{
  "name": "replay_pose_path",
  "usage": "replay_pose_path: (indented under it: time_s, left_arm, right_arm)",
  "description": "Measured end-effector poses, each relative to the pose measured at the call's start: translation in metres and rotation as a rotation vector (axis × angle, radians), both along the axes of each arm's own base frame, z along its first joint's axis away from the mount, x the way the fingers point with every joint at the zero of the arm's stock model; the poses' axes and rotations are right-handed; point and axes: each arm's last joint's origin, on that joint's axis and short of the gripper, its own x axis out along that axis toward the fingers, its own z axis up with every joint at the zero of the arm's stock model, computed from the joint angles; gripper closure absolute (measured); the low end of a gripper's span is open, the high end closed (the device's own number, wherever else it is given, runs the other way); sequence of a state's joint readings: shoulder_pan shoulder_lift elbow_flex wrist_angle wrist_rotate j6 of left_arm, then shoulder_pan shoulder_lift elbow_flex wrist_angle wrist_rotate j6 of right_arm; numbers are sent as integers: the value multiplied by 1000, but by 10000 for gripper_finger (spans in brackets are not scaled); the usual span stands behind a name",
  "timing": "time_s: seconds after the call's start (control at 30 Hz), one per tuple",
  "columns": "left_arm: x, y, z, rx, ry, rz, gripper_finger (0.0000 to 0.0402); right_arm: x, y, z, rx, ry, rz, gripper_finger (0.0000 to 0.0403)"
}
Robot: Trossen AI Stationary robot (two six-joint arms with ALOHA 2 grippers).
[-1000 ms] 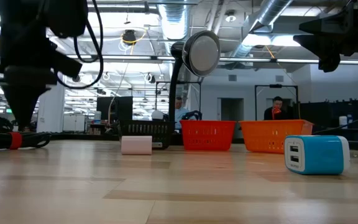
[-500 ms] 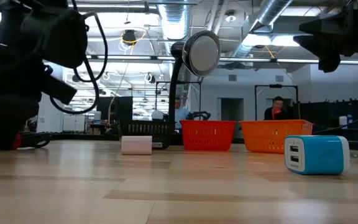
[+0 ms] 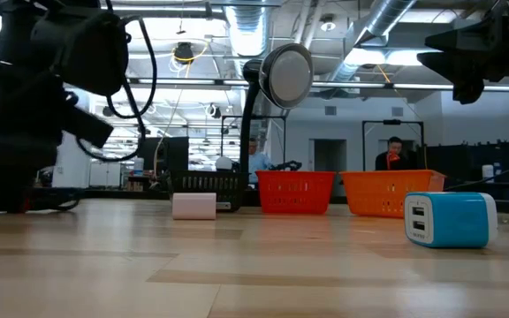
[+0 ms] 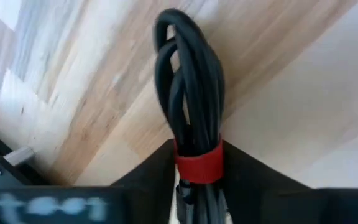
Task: Pick and place items into bin
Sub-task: Put the black USB cable into the black bin
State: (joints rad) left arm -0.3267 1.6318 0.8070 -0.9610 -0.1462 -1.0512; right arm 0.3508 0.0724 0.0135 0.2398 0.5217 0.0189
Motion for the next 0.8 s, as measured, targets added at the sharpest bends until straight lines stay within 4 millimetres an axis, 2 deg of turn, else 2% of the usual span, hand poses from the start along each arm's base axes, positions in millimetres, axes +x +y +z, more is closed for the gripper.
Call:
replay_pose_path:
  time_s: [0.1, 0.27, 0.4, 0.53, 0.63, 0.8]
  left_arm:
    - [7, 0, 7, 55, -49, 22, 358]
    - [37, 0, 36, 127, -184, -75, 358]
    - [61, 16, 65, 234, -275, -129, 358]
    - [80, 41, 86, 263, -330, -148, 358]
    - [94, 60, 97, 225, -416, -115, 358]
    - [115, 88, 102, -11, -647, -38, 357]
  right_arm:
    - [0, 0, 0, 0, 0, 0, 244]
    - [0, 0, 1, 3, -9, 0, 244]
    - [-1, 0, 3, 12, -32, -1, 244]
    - [-1, 0, 3, 11, -31, 0, 244]
    - [-1, 0, 3, 10, -29, -1, 244]
    - [-1, 0, 3, 10, -29, -1, 244]
